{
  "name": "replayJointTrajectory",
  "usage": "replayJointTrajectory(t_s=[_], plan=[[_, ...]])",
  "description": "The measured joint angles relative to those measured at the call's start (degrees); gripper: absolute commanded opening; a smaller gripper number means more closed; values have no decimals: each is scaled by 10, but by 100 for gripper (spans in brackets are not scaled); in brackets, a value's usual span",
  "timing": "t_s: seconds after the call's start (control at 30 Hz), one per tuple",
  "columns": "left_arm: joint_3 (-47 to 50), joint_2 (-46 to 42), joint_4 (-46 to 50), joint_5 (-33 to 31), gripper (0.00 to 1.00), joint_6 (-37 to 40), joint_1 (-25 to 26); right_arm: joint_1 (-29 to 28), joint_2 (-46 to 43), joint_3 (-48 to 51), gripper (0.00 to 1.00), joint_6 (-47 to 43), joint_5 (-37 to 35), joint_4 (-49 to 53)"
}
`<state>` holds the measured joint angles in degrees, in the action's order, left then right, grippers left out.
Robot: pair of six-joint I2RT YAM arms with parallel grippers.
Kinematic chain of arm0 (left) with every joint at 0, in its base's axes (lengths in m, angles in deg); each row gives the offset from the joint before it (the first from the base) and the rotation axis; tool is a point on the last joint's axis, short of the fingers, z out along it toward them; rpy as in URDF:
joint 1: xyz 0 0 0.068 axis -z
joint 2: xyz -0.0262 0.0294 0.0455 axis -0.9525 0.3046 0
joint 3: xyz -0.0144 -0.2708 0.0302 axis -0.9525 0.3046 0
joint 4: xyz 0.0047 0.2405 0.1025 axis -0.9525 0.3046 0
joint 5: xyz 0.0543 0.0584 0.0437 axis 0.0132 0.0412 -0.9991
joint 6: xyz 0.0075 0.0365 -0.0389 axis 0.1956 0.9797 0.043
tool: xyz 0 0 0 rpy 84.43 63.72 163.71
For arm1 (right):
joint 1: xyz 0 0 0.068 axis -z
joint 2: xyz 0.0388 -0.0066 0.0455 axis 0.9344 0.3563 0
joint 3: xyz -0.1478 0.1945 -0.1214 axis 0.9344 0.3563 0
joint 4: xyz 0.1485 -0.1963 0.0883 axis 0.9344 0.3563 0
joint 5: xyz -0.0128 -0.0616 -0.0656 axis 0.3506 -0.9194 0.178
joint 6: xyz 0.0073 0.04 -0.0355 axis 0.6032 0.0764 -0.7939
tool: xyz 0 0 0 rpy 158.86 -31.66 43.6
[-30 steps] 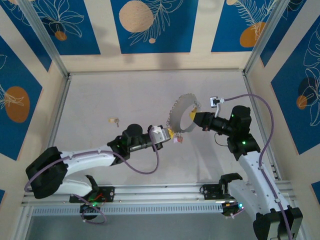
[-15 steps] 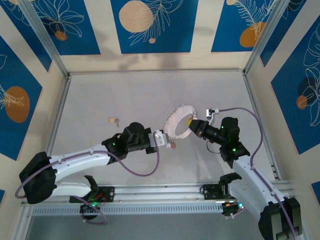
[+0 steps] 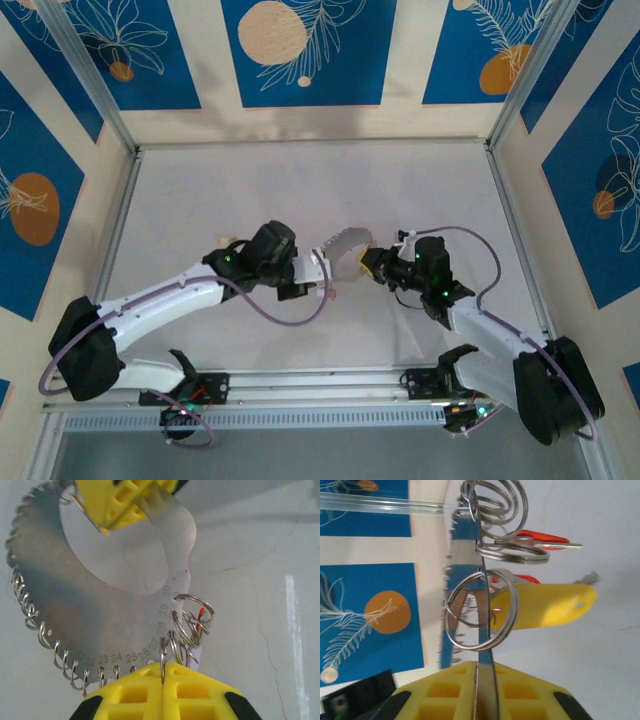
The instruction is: Put the keys on the keyring
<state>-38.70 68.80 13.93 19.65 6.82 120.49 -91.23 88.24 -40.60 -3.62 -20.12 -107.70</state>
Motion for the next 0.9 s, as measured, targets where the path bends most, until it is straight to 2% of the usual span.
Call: replayJointTrajectory(t_s=[0.2, 0.37, 0.57, 0.7, 0.9], plan=[[-90, 37, 82, 40, 0, 45, -39, 2, 24, -17, 32, 7, -9, 34], [-159, 67, 141, 59, 0, 96, -56, 19, 23, -27, 32, -21, 7, 72], [-221, 88, 206, 63, 0, 150, -68, 41, 7, -80, 40, -117, 20, 159], [-248, 94, 230, 61, 0, 164, -80, 67, -12, -83, 49, -171, 36, 199], [-253, 97, 238, 52, 0, 166, -98, 78, -42, -78, 47, -219, 83, 218]])
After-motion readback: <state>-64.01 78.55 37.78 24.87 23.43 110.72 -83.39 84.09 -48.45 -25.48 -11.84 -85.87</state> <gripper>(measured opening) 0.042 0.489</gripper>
